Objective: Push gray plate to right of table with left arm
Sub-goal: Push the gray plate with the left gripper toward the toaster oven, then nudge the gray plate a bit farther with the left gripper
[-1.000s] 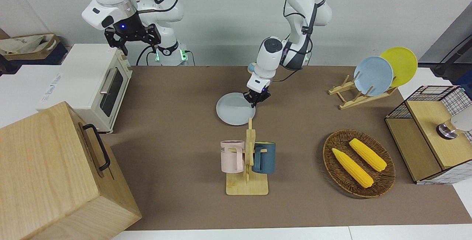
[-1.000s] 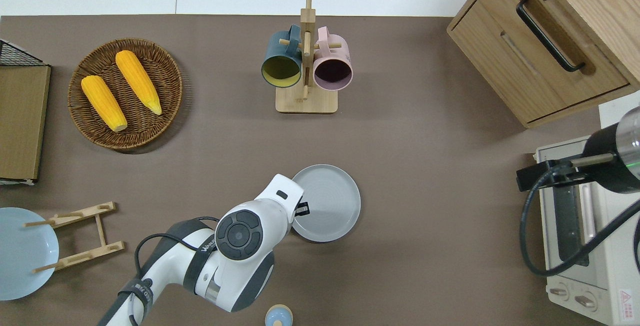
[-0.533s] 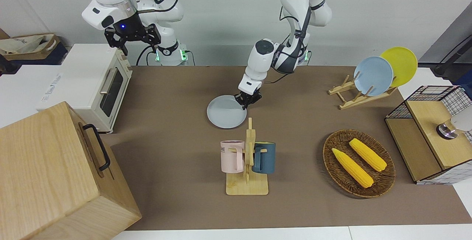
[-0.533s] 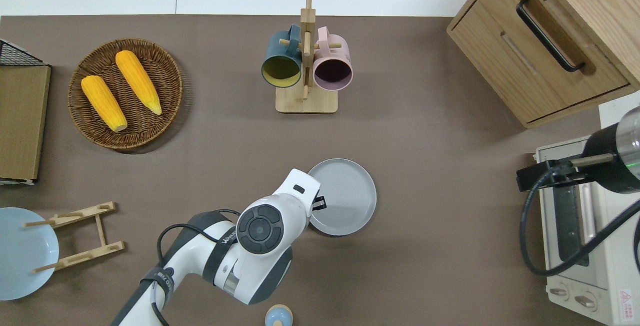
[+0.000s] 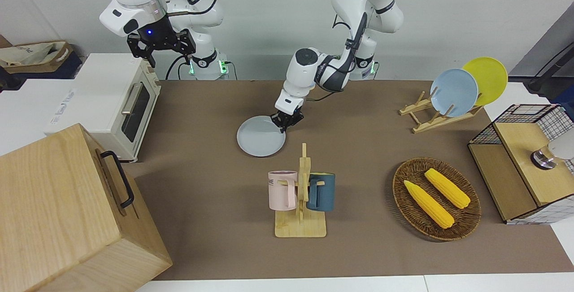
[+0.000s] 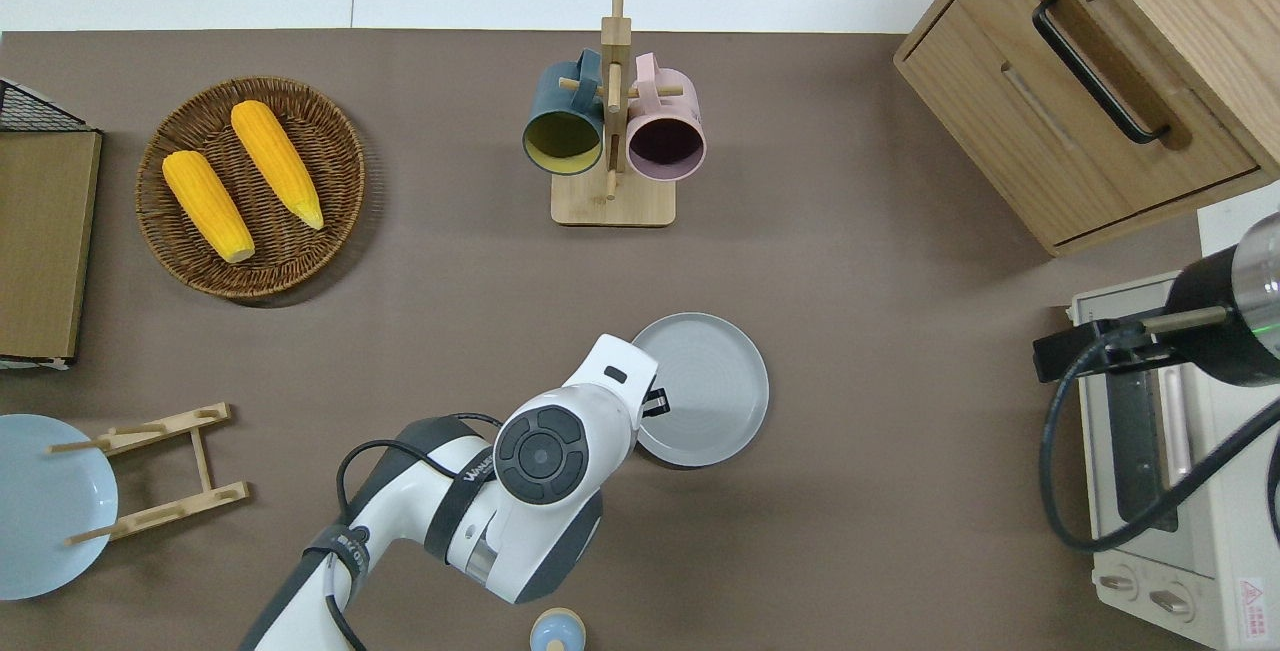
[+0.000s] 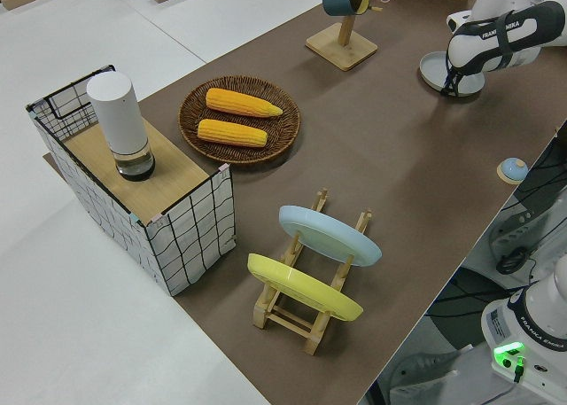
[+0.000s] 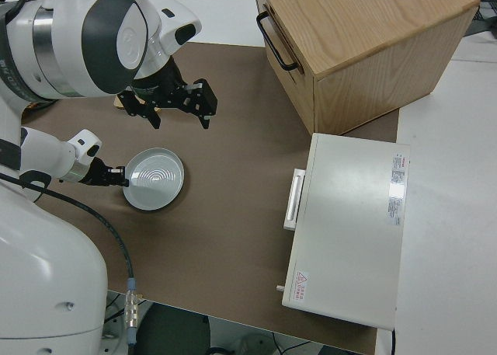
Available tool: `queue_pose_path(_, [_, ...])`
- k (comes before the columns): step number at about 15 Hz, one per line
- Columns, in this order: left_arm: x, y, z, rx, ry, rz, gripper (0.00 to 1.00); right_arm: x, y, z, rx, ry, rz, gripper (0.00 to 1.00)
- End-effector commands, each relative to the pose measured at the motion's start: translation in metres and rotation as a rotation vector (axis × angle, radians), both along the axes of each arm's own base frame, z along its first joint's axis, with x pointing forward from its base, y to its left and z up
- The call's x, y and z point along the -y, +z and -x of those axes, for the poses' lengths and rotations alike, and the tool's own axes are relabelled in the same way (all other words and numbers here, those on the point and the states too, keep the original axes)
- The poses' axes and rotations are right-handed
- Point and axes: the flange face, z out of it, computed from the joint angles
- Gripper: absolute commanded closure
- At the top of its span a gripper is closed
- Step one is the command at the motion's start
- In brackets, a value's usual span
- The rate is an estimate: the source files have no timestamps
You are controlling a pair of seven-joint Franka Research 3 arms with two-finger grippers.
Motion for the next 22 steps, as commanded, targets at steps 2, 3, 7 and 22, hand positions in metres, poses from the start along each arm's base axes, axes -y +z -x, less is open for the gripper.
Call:
queue_pose_path(2, [0.038, -0.003, 0.008, -0.002, 0.014, 0.017, 1.0, 0.002, 0.004, 0.003, -0.004, -0.017, -0.001, 0.017])
queue_pose_path(3, [0.043, -0.002, 0.01, -0.002, 0.009, 0.021, 1.0, 0.001, 0.004, 0.003, -0.004, -0.014, -0.002, 0.017])
queue_pose_path(7, [0.059, -0.005, 0.015, -0.005, 0.01, 0.027, 1.0, 0.001, 0.004, 0.003, -0.004, -0.014, -0.002, 0.017])
queue_pose_path(22, [0.095, -0.014, 0.025, -0.012, 0.0, 0.042, 0.64, 0.002, 0.004, 0.003, -0.004, -0.015, -0.002, 0.017])
